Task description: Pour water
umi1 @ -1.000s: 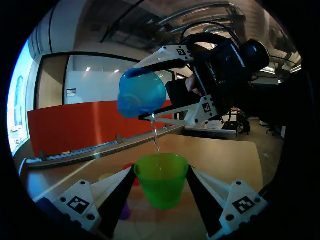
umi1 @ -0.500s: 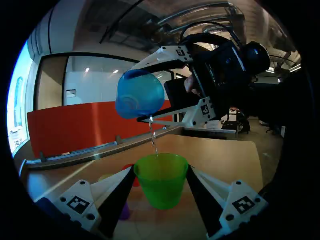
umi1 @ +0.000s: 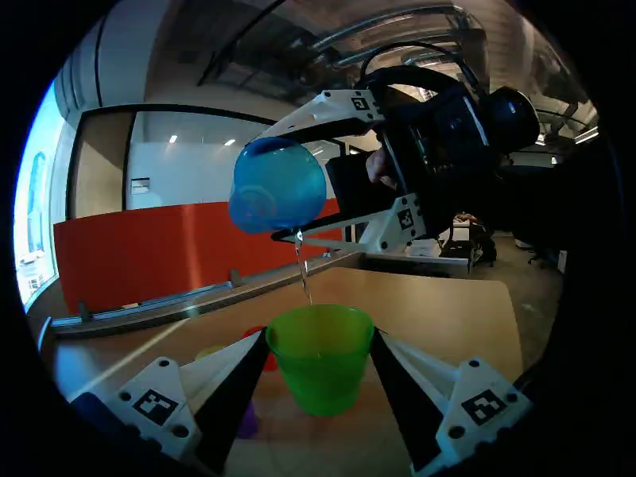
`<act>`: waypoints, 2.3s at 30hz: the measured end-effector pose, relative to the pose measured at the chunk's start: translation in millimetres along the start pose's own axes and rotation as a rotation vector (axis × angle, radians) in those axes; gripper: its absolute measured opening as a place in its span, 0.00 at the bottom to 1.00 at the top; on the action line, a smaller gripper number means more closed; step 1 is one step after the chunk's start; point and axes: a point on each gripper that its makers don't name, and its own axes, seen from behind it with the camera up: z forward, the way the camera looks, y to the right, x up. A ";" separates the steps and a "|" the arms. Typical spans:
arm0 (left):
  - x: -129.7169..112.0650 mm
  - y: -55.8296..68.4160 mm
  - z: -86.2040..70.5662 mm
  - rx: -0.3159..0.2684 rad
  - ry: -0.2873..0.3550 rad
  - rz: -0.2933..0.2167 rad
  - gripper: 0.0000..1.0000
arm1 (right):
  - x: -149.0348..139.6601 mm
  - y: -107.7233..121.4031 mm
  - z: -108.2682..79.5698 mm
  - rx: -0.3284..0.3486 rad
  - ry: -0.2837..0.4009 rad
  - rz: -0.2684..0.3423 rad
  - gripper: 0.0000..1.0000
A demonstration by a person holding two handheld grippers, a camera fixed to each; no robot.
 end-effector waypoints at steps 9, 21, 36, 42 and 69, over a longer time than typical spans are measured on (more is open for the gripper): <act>1.3 0.0 0.2 0.001 0.001 0.000 0.88 | 2.6 0.9 -1.7 -0.005 0.001 -0.022 0.91; 0.4 0.5 0.8 0.002 0.000 0.002 0.88 | 3.9 -1.5 -2.7 -0.003 -0.005 -0.057 0.91; 0.8 0.8 0.7 0.001 0.001 0.003 0.88 | 5.6 -1.0 -3.8 -0.002 -0.007 -0.089 0.91; 0.5 1.2 1.3 0.000 0.001 0.002 0.88 | 5.4 0.5 -4.7 -0.004 -0.006 -0.097 0.91; -0.3 2.0 1.9 -0.001 0.002 0.002 0.88 | -0.4 -1.1 0.2 -0.010 -0.014 -0.178 0.91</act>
